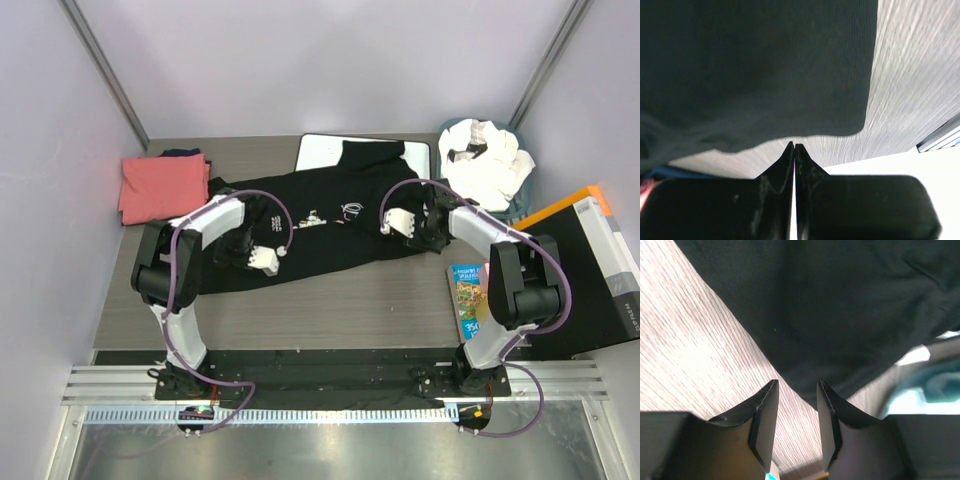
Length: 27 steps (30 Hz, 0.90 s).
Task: Fold and stack the t-shirts
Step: Fold the flattened tshirt in 1/3 of the way
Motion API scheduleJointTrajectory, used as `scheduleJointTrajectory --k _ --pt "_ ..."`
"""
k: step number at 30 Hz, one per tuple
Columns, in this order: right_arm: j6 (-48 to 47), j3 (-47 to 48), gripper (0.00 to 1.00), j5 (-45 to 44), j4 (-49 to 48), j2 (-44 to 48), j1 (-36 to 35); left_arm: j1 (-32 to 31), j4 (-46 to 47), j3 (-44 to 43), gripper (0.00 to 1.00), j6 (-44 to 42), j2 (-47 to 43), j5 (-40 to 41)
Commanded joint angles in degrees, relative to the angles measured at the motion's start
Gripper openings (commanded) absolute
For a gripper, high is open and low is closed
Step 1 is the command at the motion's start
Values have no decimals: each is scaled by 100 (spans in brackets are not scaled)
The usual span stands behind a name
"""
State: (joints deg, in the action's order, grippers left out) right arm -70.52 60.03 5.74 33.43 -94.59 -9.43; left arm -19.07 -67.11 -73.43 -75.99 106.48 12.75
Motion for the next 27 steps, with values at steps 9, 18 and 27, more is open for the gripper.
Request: scheduleJointTrajectory --k 9,18,27 --pt "259 510 34 24 -276 -675 55 26 331 136 0 49 849 395" --pt "-286 974 42 732 1410 -395 213 44 322 338 0 57 796 386" --pt "362 1617 29 727 666 -841 372 44 278 224 0 119 980 403"
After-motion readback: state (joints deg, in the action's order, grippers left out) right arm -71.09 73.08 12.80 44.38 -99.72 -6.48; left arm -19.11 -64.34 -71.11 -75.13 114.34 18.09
